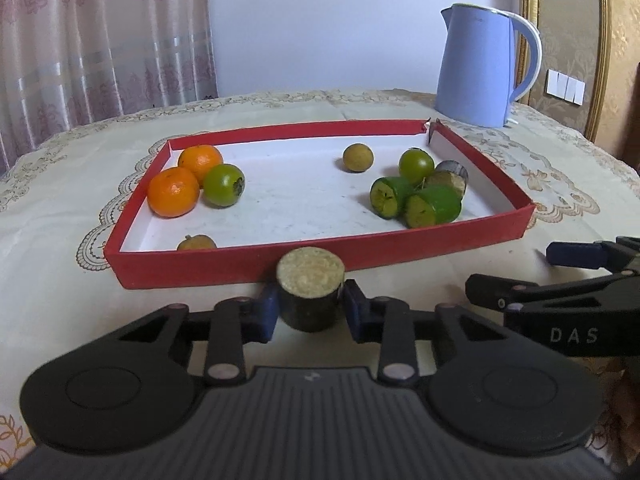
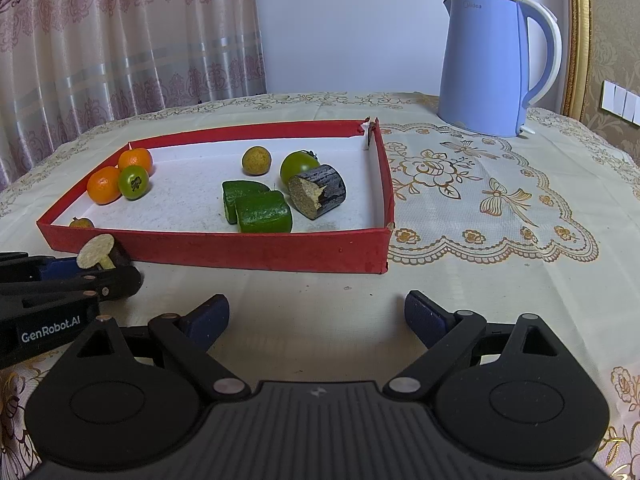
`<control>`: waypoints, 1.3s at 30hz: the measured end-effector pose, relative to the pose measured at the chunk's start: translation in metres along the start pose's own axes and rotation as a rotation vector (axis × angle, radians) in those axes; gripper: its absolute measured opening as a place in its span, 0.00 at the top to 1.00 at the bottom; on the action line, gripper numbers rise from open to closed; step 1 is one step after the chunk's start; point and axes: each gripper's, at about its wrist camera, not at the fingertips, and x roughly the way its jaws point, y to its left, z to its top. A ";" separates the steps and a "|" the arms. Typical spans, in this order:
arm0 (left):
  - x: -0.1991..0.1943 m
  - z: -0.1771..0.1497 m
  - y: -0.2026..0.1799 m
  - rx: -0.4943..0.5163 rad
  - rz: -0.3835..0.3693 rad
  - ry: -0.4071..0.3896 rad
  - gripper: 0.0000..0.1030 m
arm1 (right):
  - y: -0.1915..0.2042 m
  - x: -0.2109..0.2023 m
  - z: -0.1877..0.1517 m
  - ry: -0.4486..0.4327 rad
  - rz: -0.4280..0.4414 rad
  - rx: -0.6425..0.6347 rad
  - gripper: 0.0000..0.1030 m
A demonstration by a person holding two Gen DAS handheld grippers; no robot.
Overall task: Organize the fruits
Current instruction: 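Lower the left gripper onto the dark cylindrical chunk and close it, then carry the dark chunk into the red tray and open the left gripper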
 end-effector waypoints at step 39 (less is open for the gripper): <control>0.045 0.049 0.049 -0.103 0.035 0.015 0.70 | 0.002 0.000 0.000 0.001 -0.003 -0.006 0.07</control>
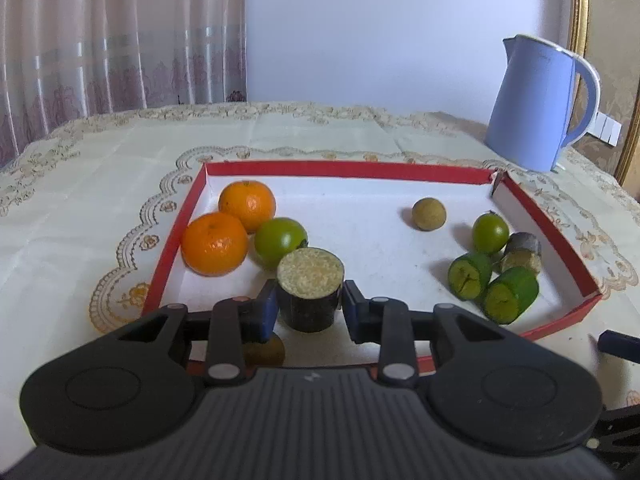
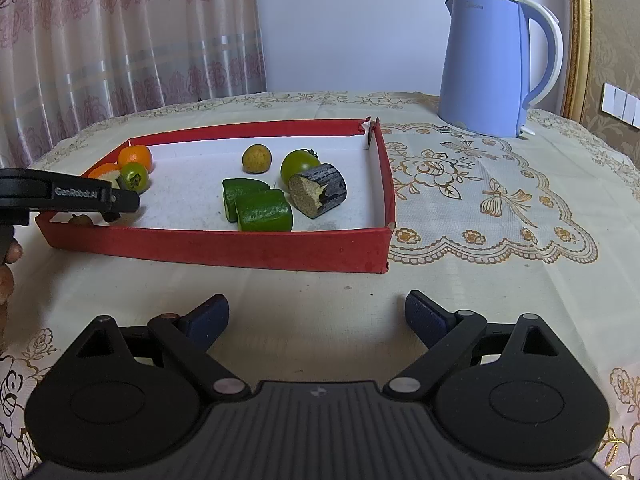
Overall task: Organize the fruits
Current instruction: 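Carry the dark chunk into the red tray and open the left gripper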
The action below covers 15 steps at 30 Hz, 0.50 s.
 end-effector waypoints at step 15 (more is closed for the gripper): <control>0.005 -0.003 -0.004 0.039 0.027 -0.006 0.69 | 0.000 0.000 0.000 0.000 0.001 0.000 0.07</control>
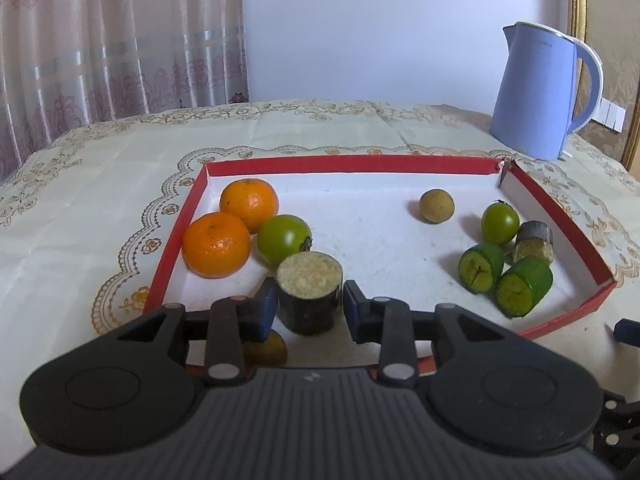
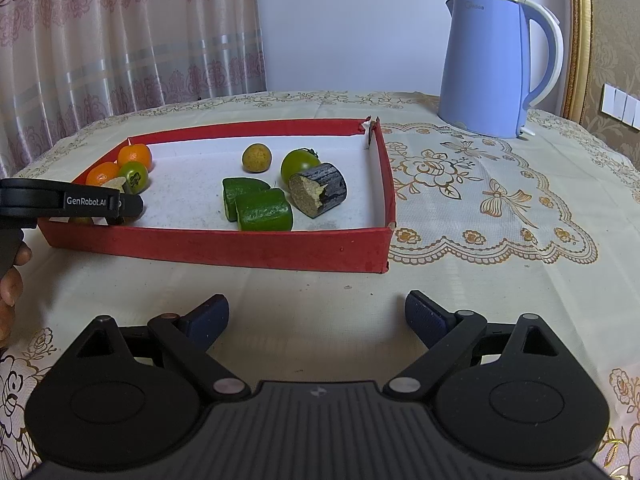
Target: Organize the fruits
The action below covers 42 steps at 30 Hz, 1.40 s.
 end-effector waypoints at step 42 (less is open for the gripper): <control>-0.098 -0.038 0.023 -0.114 0.041 -0.098 0.02 | -0.006 -0.015 -0.009 -0.021 -0.046 0.106 0.07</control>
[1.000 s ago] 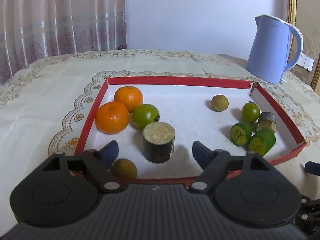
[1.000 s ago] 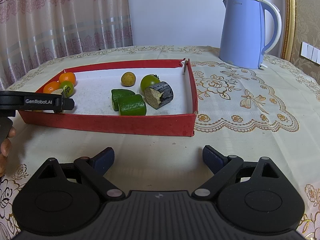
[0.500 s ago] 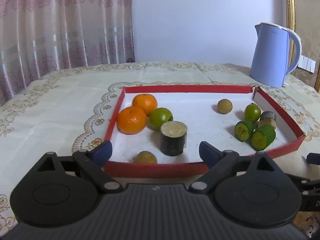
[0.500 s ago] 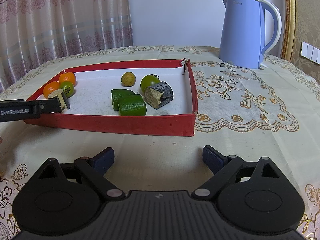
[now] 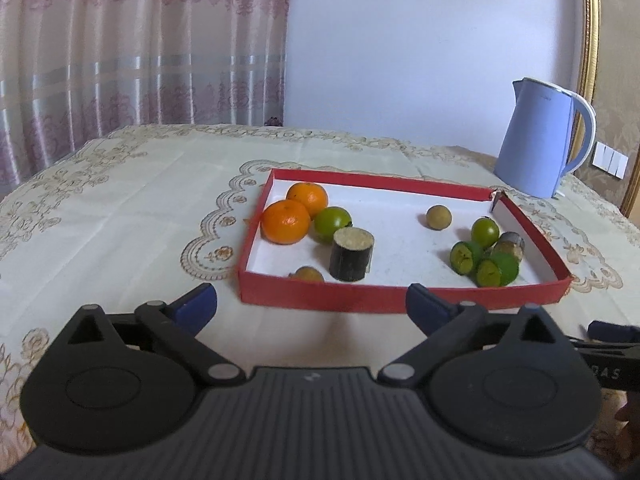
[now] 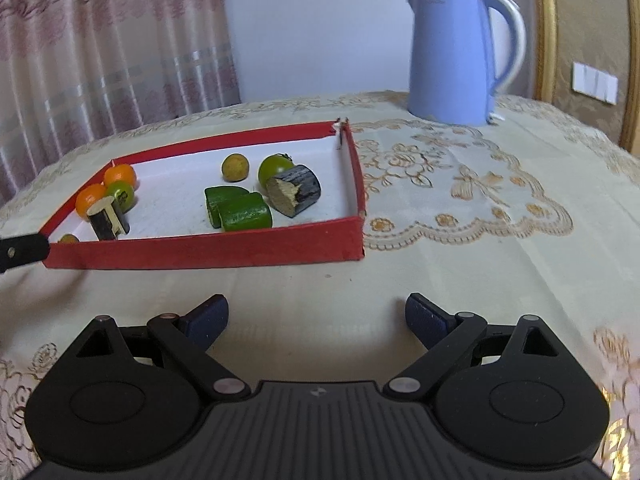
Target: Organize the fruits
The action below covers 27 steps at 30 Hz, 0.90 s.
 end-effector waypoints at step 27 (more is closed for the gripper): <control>-0.025 -0.005 -0.042 0.111 0.035 -0.035 0.00 | 0.018 -0.036 0.013 -0.097 -0.126 0.040 0.07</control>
